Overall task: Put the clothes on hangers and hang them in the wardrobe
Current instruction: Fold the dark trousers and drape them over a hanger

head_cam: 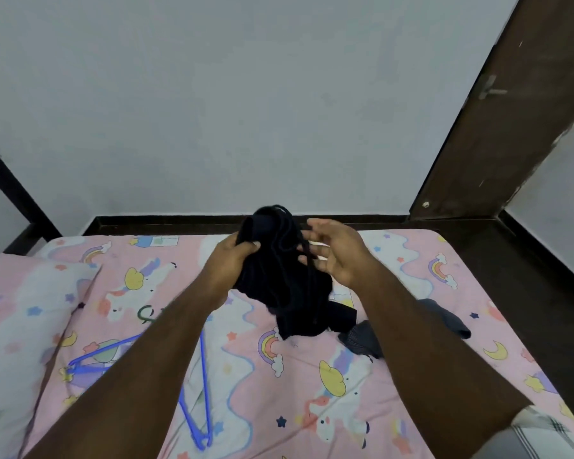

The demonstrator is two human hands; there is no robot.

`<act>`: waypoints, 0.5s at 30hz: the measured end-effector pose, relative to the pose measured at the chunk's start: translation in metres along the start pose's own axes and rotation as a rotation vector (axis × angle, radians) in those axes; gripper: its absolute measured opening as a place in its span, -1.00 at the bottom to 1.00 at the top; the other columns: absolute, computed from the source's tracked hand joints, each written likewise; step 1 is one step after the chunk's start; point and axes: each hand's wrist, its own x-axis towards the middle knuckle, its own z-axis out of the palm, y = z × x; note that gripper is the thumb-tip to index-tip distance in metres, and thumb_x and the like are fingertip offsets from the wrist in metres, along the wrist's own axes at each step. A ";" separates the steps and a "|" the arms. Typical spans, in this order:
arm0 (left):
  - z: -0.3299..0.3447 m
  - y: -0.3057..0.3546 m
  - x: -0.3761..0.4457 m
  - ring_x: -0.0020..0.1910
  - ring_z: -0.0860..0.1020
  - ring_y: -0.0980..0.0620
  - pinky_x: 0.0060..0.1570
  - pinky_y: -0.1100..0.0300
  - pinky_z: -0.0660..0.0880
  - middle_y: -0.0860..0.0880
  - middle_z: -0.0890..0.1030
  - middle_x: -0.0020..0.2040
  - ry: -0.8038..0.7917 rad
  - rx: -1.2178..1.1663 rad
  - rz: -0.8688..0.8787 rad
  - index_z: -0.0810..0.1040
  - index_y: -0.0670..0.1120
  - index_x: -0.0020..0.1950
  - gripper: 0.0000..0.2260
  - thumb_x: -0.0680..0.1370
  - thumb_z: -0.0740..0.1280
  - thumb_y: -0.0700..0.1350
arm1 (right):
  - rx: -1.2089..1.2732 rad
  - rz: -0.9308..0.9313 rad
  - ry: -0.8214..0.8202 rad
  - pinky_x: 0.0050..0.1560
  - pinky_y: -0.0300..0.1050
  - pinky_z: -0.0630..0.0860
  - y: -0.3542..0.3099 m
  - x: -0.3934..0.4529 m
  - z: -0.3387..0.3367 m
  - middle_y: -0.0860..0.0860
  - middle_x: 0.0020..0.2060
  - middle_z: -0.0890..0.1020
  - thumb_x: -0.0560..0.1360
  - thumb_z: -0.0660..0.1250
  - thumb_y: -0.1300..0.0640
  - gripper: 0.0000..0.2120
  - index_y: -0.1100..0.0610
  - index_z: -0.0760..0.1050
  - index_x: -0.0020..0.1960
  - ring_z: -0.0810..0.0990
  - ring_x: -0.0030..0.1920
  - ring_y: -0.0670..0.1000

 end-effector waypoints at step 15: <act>0.032 0.055 0.008 0.04 0.70 -0.15 0.16 -0.19 0.58 -0.11 0.73 0.04 -0.013 -0.076 -0.049 0.63 -0.11 0.19 -0.76 0.61 0.36 -0.01 | -0.691 -0.311 -0.300 0.30 -0.11 0.50 -0.021 -0.027 -0.014 -0.21 0.27 0.47 0.32 0.64 0.02 -0.04 -0.12 0.16 0.55 0.54 0.24 -0.21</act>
